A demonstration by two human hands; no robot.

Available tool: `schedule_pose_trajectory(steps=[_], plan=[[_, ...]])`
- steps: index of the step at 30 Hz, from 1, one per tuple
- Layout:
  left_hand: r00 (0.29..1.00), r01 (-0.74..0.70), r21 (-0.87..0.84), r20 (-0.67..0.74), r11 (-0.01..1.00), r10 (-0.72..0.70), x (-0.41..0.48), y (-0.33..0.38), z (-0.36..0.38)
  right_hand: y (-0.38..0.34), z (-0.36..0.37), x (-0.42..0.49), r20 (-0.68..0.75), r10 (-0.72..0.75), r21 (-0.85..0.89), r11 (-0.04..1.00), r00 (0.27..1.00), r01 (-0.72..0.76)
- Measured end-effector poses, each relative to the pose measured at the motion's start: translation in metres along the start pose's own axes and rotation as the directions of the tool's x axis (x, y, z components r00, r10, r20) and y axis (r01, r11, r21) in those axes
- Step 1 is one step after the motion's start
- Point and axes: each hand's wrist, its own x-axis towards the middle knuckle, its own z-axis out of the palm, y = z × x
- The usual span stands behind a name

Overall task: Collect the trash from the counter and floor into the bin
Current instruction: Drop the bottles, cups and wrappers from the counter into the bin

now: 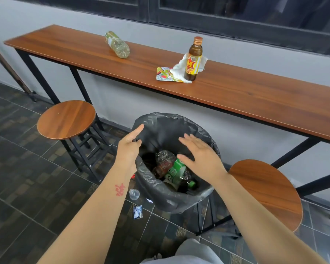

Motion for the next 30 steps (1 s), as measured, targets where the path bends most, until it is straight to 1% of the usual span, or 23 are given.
schedule_pose_trajectory(steps=[2, 5, 9, 11, 14, 19, 22, 26, 28, 30], plan=[[1.0, 0.011, -0.023, 0.002, 1.0, -0.011, 0.003, -0.001, -0.004, -0.004, -0.011, 0.012, -0.151, 0.007, 0.023, 1.0, 0.989, -0.003], [0.999, 0.032, -0.049, -0.009, 0.998, -0.033, 0.015, -0.004, -0.009, -0.004, -0.031, 0.039, -0.351, 0.062, 0.106, 0.994, 0.934, -0.026], [0.998, 0.056, -0.08, -0.028, 0.995, -0.058, 0.035, -0.004, -0.009, 0.006, -0.053, 0.086, -0.476, 0.148, 0.16, 0.984, 0.867, -0.08], [0.996, 0.064, -0.11, -0.053, 0.992, -0.07, 0.044, 0.0, -0.006, 0.013, -0.061, 0.111, -0.527, 0.207, 0.218, 0.97, 0.824, -0.104], [0.995, 0.067, -0.13, -0.068, 0.989, -0.076, 0.061, 0.007, -0.002, 0.023, -0.073, 0.148, -0.55, 0.3, 0.321, 0.937, 0.779, -0.134], [0.994, 0.054, -0.167, -0.088, 0.984, -0.07, 0.089, 0.012, 0.006, 0.043, -0.084, 0.206, -0.548, 0.385, 0.374, 0.907, 0.742, -0.194], [0.989, 0.061, -0.172, -0.121, 0.983, -0.082, 0.1, 0.013, 0.01, 0.054, -0.083, 0.231, -0.506, 0.42, 0.389, 0.891, 0.754, -0.236], [0.988, 0.064, -0.177, -0.13, 0.982, -0.088, 0.107, 0.015, 0.011, 0.062, -0.081, 0.25, -0.521, 0.372, 0.408, 0.899, 0.768, -0.158], [0.988, 0.066, -0.183, -0.128, 0.981, -0.09, 0.11, 0.016, 0.012, 0.062, -0.08, 0.256, -0.523, 0.371, 0.443, 0.888, 0.767, -0.127], [0.987, 0.072, -0.184, -0.13, 0.98, -0.097, 0.113, 0.018, 0.011, 0.061, -0.079, 0.262, -0.501, 0.388, 0.475, 0.87, 0.774, -0.129]])
